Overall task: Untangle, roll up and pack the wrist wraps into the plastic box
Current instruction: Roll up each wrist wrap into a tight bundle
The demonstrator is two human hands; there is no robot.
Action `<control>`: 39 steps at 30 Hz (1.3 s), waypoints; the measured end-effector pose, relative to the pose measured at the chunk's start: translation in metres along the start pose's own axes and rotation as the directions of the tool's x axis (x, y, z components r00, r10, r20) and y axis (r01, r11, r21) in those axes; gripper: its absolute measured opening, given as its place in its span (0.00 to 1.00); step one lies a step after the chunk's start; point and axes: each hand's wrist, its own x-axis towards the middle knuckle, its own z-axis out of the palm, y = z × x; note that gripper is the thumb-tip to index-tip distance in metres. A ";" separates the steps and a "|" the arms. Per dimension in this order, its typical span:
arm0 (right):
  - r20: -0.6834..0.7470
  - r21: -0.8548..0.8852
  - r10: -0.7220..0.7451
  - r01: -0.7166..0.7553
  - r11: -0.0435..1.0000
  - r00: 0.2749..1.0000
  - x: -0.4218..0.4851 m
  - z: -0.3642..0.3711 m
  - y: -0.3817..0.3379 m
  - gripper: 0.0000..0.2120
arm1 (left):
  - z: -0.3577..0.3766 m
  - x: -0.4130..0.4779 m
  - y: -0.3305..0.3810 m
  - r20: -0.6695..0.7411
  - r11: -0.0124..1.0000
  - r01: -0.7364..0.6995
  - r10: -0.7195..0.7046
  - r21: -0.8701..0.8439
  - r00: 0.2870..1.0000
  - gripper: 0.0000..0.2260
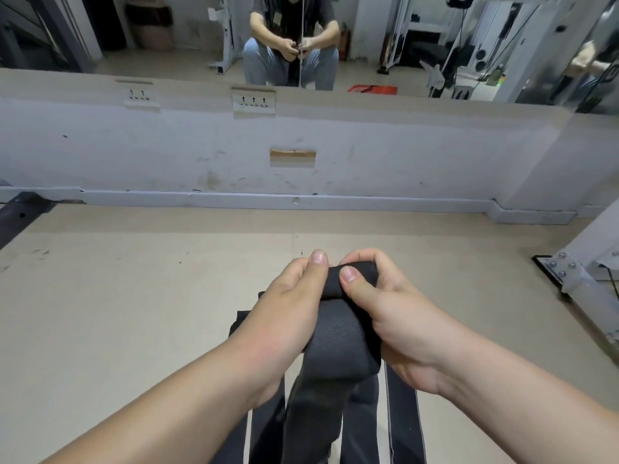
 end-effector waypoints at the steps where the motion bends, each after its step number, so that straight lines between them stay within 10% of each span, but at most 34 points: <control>1: 0.016 0.005 -0.004 0.004 1.000 1.000 0.001 0.000 -0.001 0.03 | 0.001 0.001 0.001 -0.002 0.998 0.022 -0.022 -0.052 1.000 0.14; 8: 0.101 0.166 0.047 -0.063 0.984 0.994 0.000 -0.005 -0.016 0.18 | -0.009 -0.002 0.002 0.048 0.929 -0.334 0.330 0.160 0.943 0.07; 13: 0.178 0.007 0.024 -0.026 1.000 0.984 -0.003 -0.003 -0.014 0.15 | -0.024 -0.005 0.003 0.224 0.539 -0.593 0.599 0.598 0.769 0.16; 18: 0.159 0.063 -0.109 0.100 0.993 0.981 -0.006 -0.003 -0.013 0.12 | -0.021 -0.011 0.009 0.064 0.947 -0.306 0.301 0.096 0.952 0.22; 21: 0.151 0.044 -0.143 0.138 0.989 0.978 -0.005 -0.004 -0.007 0.10 | -0.017 -0.004 0.015 0.151 0.978 0.037 -0.006 -0.206 0.988 0.19; 31: 0.156 0.006 -0.024 0.024 1.000 0.988 -0.009 -0.003 -0.006 0.15 | -0.020 -0.007 0.005 0.029 0.968 -0.239 0.237 0.076 0.971 0.04; 39: 0.244 0.046 0.102 -0.116 0.992 0.964 -0.006 0.000 -0.006 0.23 | -0.022 -0.014 -0.006 0.119 0.787 -0.452 0.447 0.420 0.887 0.16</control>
